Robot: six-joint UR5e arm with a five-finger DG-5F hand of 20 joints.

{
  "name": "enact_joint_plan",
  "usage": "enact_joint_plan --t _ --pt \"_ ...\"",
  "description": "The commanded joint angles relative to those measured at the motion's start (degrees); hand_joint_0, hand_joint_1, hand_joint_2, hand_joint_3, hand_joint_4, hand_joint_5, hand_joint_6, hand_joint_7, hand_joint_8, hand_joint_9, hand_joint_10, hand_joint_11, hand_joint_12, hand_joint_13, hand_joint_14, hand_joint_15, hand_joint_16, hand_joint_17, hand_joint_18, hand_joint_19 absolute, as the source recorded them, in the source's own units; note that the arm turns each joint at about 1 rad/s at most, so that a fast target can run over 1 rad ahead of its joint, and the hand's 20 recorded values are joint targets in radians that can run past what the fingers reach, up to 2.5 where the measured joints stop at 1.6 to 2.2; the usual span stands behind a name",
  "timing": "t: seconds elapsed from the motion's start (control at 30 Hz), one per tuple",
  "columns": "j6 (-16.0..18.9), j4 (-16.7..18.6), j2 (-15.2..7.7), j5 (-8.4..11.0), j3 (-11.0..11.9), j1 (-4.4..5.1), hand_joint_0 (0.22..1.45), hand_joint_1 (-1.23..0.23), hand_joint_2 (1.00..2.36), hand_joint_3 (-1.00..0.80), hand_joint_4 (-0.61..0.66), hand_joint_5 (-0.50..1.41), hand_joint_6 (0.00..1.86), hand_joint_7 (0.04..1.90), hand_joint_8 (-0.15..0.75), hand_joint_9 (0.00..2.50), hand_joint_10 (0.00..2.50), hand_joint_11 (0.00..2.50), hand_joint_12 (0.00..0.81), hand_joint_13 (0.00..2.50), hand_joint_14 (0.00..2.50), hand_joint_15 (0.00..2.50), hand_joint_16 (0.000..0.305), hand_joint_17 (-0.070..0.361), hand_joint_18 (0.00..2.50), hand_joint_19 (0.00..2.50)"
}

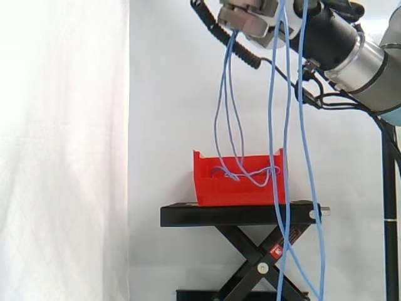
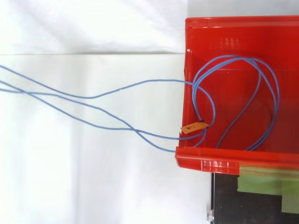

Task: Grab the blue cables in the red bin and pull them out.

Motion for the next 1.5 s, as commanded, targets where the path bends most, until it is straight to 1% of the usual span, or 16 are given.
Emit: enact_joint_plan --t 0.0,0.17,0.23,0.3,0.4,0.53,0.6,0.67,0.73,0.77,0.83,1.17,1.3,1.37,1.43,1.47 --pt "-0.32 -2.44 0.02 0.04 0.02 -0.02 0.89 -0.95 1.00 -1.00 0.05 1.07 0.00 0.95 0.179 1.30 0.24 1.75 0.299 0.86 2.50 1.23 0.036 0.082 1.22 1.76" --pt "0.03 -4.38 -0.06 0.40 -0.42 -0.02 0.89 -0.95 1.00 -1.00 0.05 1.06 0.00 0.94 0.175 1.29 0.23 1.75 0.297 0.86 2.50 1.22 0.036 0.082 1.21 1.75" --pt "1.18 -7.01 0.02 1.63 -0.69 -0.02 0.89 -0.95 1.00 -1.00 0.05 1.07 0.00 0.95 0.180 1.29 0.23 1.76 0.295 0.86 2.50 1.22 0.036 0.080 1.21 1.75" --pt "4.08 -10.88 0.02 4.17 -0.77 0.15 0.89 -0.95 1.00 -1.00 0.04 1.07 0.00 0.96 0.181 1.29 0.23 1.76 0.294 0.86 2.50 1.22 0.036 0.081 1.21 1.75" --pt "6.45 -14.13 -0.06 6.11 -0.77 0.33 0.89 -0.95 1.00 -1.00 0.04 1.07 0.00 0.95 0.181 1.29 0.23 1.76 0.297 0.86 2.50 1.22 0.036 0.081 1.21 1.74" --pt "10.49 -21.51 -0.06 8.31 -1.39 0.59 0.89 -0.95 1.00 -1.00 0.03 1.07 0.00 0.96 0.174 1.30 0.23 1.74 0.293 0.86 2.50 1.22 0.036 0.081 1.21 1.74" --pt "12.69 -22.83 -0.06 9.45 -2.09 0.68 0.89 -0.95 1.00 -1.00 0.02 1.07 0.00 0.96 0.174 1.30 0.24 1.77 0.293 0.86 2.50 1.23 0.035 0.080 1.21 1.74" --pt "18.23 -23.89 0.02 11.91 -3.41 1.03 0.90 -0.95 1.00 -1.00 0.03 1.07 0.00 0.96 0.174 1.30 0.24 1.75 0.292 0.86 2.50 1.20 0.036 0.081 1.21 1.74" --pt "19.28 -23.98 -0.06 12.26 -3.67 1.12 0.90 -0.95 1.00 -1.00 0.02 1.07 0.00 0.96 0.167 1.30 0.24 1.75 0.292 0.86 2.50 1.20 0.035 0.079 1.21 1.73" --pt "21.48 -24.06 0.02 12.96 -4.03 1.30 0.90 -0.95 1.00 -1.00 0.02 1.07 0.00 0.96 0.175 1.30 0.25 1.75 0.292 0.86 2.50 1.20 0.035 0.079 1.21 1.73" --pt "22.89 -24.59 -0.06 13.49 -4.11 1.56 0.90 -0.95 1.00 -1.00 0.02 1.07 0.00 0.96 0.175 1.30 0.25 1.75 0.295 0.86 2.50 1.20 0.035 0.080 1.21 1.73" --pt "20.16 -26.70 -0.06 13.14 -4.11 1.74 0.90 -0.95 1.00 -1.00 0.01 1.07 0.00 0.97 0.175 1.30 0.29 1.74 0.293 0.87 2.50 1.22 0.035 0.080 1.22 1.74" --pt "15.85 -27.05 -0.06 12.88 -4.11 1.82 0.90 -0.95 1.00 -1.00 0.01 1.07 0.00 0.96 0.161 1.29 0.29 1.75 0.293 0.87 2.50 1.21 0.036 0.081 1.21 1.72" --pt "11.55 -26.79 -0.06 12.35 -4.11 1.82 0.89 -0.95 1.00 -1.00 0.01 1.07 0.00 0.95 0.168 1.29 0.30 1.75 0.293 0.86 2.50 1.24 0.036 0.081 1.21 1.74" --pt "9.44 -26.79 -0.06 12.09 -4.11 1.82 0.88 -0.94 1.00 -1.00 0.02 1.06 0.00 0.93 0.173 1.28 0.30 1.75 0.293 0.86 2.50 1.23 0.037 0.082 1.21 1.74" --pt "6.71 -26.79 -0.06 11.47 -4.11 1.82 0.88 -0.93 1.00 -1.00 0.01 1.05 0.00 0.92 0.172 1.28 0.30 1.75 0.295 0.87 2.50 1.24 0.036 0.082 1.21 1.74"
